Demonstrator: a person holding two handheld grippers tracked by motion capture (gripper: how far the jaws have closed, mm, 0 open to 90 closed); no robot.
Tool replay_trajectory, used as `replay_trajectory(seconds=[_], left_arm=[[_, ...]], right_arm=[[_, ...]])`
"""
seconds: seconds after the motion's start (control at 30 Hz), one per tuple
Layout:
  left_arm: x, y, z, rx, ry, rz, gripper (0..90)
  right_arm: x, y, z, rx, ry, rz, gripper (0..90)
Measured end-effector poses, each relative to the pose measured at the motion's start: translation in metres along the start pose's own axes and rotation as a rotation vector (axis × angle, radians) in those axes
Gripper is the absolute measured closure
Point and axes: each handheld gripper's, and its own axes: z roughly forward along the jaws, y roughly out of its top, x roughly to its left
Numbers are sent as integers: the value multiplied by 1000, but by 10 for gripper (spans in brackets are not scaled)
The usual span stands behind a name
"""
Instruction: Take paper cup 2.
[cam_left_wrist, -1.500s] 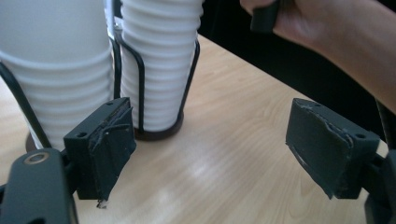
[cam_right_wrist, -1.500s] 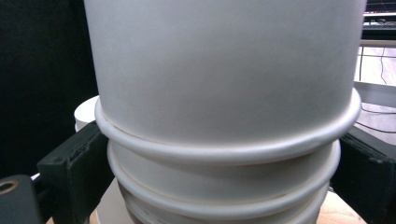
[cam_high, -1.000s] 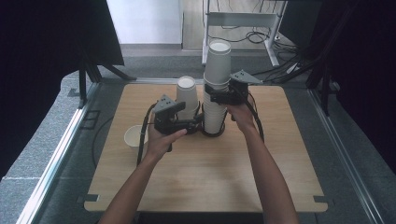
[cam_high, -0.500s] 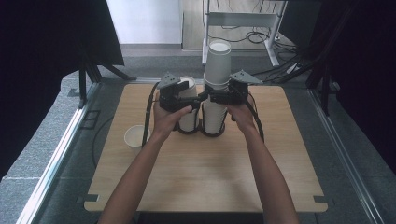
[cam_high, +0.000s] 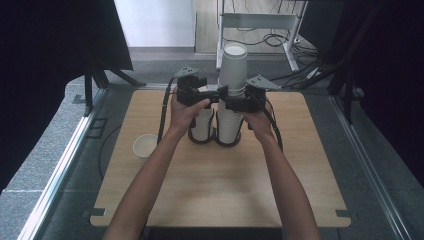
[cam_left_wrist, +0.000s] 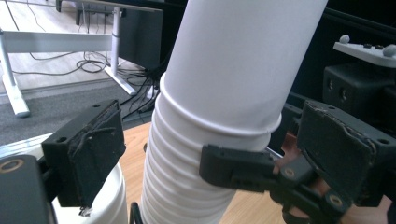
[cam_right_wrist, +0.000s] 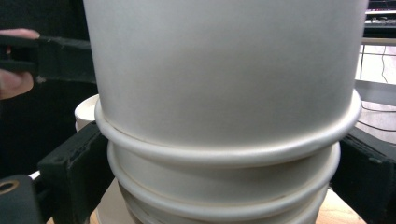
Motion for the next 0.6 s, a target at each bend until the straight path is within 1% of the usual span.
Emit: replay_trajectory(seconds=[0.03,0.13,0.2,0.23,0.27,0.33,0.37,0.4,0.47,0.5,0.6], left_arm=[[-1,1,1,0,1,6,79],[0,5,9,22,15,52,75],[1,8,15,33,15,51,73],[2,9,19,32,-1,57,68],[3,10,21,32,-9,63,50],[2,12,25,36,-20,77,40],[1,14,27,36,-25,86,37],[1,16,29,42,-28,95,32],[-1,19,33,38,-36,97,25],[-3,21,36,37,-32,110,26],[-9,25,42,40,-9,128,34]], right_arm=[[0,0,0,1,0,-1,34],[0,0,0,0,-1,-6,34],[0,0,0,-1,-1,-5,34],[0,0,0,0,-1,-6,34],[0,0,0,-1,-1,-6,34],[0,0,0,-4,-1,-11,34],[0,0,0,1,0,-1,34],[0,0,0,3,2,-1,34],[0,0,0,0,1,0,34],[0,-1,0,-4,-1,-1,34],[0,-1,0,-2,0,0,34]])
